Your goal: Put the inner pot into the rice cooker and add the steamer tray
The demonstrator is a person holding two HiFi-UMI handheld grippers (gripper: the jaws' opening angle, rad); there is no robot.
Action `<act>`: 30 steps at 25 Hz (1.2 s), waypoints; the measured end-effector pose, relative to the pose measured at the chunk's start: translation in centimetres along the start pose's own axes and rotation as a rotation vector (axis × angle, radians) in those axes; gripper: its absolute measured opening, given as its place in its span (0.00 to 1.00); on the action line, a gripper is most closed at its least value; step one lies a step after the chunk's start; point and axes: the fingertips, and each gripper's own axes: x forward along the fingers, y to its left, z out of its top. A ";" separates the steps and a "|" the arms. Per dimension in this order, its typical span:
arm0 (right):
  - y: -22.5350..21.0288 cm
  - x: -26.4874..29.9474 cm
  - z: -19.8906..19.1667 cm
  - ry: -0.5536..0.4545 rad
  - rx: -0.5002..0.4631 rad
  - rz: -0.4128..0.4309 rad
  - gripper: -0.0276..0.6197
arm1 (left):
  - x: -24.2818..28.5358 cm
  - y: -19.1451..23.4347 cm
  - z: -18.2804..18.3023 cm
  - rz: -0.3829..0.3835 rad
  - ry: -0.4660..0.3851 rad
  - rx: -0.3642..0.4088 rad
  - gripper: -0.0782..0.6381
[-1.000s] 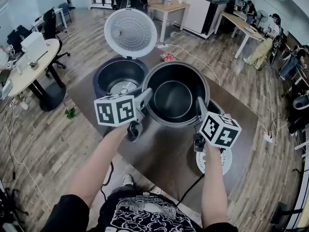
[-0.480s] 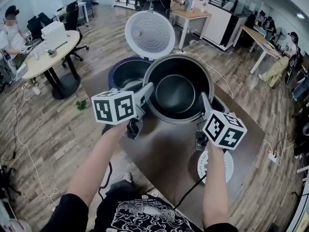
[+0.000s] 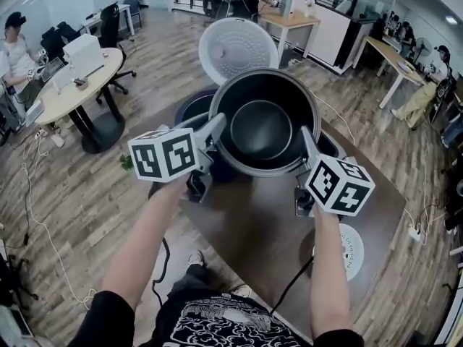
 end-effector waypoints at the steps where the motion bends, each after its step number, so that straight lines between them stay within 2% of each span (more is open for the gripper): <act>1: 0.4 0.5 0.2 -0.002 0.000 0.002 0.22 | 0.0 0.5 0.5 -0.004 -0.002 0.000 0.25; 12: 4.5 6.9 1.7 -0.001 -0.025 0.019 0.22 | 0.5 6.7 5.0 0.008 -0.034 -0.015 0.24; 21: 6.4 11.2 -1.1 0.052 0.008 0.013 0.23 | 1.2 12.2 4.5 0.026 0.003 -0.051 0.24; 30: 7.0 13.5 -4.7 0.103 0.077 -0.040 0.23 | 2.4 15.9 3.5 0.006 0.064 -0.057 0.24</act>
